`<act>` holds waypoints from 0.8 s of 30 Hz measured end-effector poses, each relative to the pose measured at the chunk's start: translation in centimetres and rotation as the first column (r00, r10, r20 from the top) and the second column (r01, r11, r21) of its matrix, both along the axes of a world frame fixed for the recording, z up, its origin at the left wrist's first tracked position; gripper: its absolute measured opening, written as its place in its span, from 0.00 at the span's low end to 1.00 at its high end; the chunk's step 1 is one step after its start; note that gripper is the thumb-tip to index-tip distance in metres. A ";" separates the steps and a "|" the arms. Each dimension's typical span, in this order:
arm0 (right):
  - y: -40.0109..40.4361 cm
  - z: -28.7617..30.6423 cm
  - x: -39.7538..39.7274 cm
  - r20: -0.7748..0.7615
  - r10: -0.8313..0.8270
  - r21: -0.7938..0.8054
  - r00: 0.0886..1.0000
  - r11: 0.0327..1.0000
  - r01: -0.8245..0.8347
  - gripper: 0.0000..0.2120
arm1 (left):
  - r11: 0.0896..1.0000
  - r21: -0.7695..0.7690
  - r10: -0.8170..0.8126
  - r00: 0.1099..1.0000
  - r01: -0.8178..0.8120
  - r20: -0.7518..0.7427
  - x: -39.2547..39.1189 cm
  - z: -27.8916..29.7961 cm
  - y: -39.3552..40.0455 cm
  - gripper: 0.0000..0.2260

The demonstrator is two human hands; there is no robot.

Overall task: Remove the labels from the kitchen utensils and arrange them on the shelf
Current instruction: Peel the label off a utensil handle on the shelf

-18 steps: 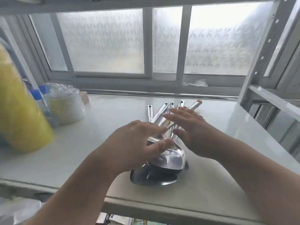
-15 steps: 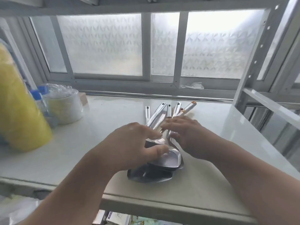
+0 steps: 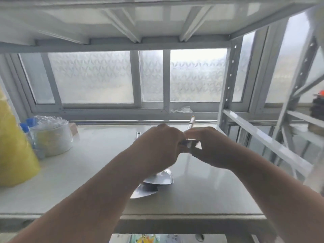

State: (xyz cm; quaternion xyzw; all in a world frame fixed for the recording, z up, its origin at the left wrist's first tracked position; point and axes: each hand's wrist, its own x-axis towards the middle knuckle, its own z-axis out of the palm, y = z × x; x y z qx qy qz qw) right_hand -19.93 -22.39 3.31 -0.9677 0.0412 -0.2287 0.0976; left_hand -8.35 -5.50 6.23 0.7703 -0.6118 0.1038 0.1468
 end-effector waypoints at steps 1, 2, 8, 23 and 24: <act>-0.3 0.3 -1.3 -0.039 -0.016 0.006 0.999 1.000 0.016 0.10 | 1.000 0.002 0.000 1.000 0.000 0.007 -0.7 -0.4 -0.8 0.07; -0.5 0.5 -2.4 -0.068 -0.027 0.021 0.997 0.999 0.029 0.06 | 1.000 0.014 0.002 1.000 -0.003 0.020 -1.5 -0.8 -1.7 0.06; -1.5 -0.6 -8.3 -0.055 -0.277 0.019 0.959 0.960 0.278 0.09 | 1.000 -0.020 -0.016 1.000 0.016 -0.017 -5.8 -3.7 -6.5 0.08; -0.5 -7.1 -12.0 0.025 -0.612 0.191 0.790 0.779 0.598 0.13 | 0.960 -0.224 -0.277 0.687 0.168 -0.672 -7.8 -9.4 -8.9 0.03; -0.3 -7.1 -12.1 0.021 -0.623 0.200 0.782 0.769 0.607 0.12 | 0.960 -0.223 -0.279 0.674 0.170 -0.684 -8.1 -9.4 -9.0 0.04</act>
